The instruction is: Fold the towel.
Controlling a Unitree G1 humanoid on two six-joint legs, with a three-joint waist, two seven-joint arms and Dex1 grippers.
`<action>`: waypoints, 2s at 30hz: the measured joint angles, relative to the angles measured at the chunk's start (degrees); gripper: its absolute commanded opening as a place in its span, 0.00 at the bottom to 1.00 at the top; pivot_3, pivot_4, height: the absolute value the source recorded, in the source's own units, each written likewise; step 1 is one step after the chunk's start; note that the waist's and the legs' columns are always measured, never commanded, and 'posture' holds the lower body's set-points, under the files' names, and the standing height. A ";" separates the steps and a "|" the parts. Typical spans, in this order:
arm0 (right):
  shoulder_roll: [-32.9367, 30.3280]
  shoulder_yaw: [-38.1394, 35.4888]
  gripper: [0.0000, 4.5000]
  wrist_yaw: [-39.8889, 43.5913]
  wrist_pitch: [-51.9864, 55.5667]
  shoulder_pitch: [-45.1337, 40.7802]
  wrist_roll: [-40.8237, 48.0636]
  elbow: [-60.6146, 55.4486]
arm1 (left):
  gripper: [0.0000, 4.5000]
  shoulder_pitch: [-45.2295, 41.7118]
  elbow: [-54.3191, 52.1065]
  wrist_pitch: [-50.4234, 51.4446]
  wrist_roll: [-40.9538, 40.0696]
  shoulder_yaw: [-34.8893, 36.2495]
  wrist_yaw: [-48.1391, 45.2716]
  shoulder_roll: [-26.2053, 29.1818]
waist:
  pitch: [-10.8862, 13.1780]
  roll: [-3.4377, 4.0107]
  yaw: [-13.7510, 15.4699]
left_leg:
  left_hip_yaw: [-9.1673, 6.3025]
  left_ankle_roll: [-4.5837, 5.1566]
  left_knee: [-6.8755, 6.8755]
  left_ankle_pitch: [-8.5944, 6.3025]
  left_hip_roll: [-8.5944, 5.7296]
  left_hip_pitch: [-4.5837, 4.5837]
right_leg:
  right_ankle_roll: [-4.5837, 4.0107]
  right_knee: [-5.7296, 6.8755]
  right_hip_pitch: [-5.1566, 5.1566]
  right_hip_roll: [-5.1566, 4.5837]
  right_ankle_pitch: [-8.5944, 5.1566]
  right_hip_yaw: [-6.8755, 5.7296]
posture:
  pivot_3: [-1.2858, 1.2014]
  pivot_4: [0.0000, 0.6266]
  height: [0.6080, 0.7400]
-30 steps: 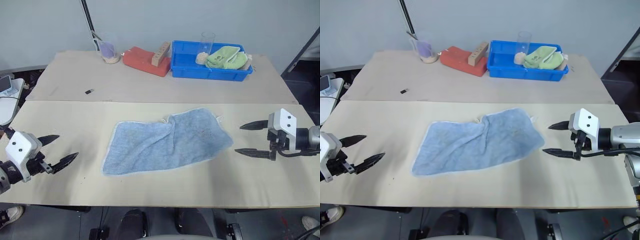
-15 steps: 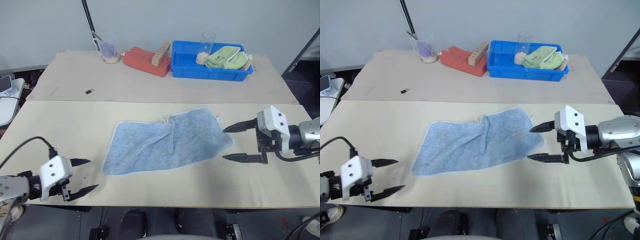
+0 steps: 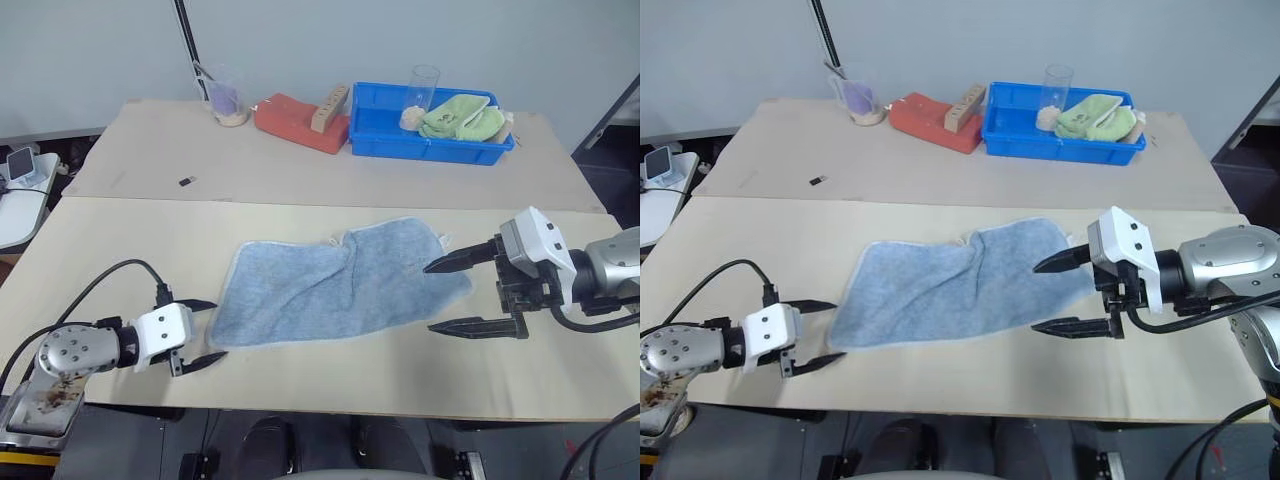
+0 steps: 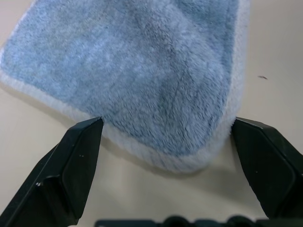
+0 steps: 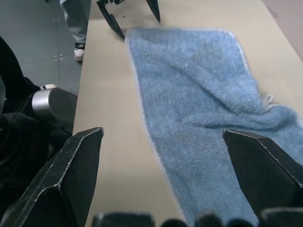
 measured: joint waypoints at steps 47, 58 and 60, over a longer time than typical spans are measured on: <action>10.11 16.41 0.29 0.65 -48.71 -8.02 -37.48 52.30 | 0.00 -2.80 1.23 5.89 -3.14 1.57 6.72 -1.68 | -0.13 -0.24 -1.56 | 0.13 0.00 0.01 0.01 0.04 0.16 | -0.06 0.05 0.14 0.08 0.02 0.04 | 0.52 0.24 0.82; 7.60 14.63 0.01 3.75 -44.64 -3.94 -34.00 48.38 | 0.00 -1.64 1.18 6.42 -3.94 2.43 3.58 1.12 | -0.10 -0.20 -1.02 | 0.13 0.00 -0.02 0.01 0.03 0.09 | -0.07 0.09 0.03 0.06 0.01 0.03 | 0.52 0.24 0.82; 3.30 12.72 0.01 7.89 -37.36 -0.30 -29.13 43.17 | 0.00 -0.11 1.24 9.28 -7.44 4.03 -1.29 4.81 | -0.03 -0.06 -0.71 | 0.14 0.00 -0.03 0.00 0.02 -0.01 | -0.07 0.12 -0.10 0.02 0.00 0.00 | 0.52 0.24 0.82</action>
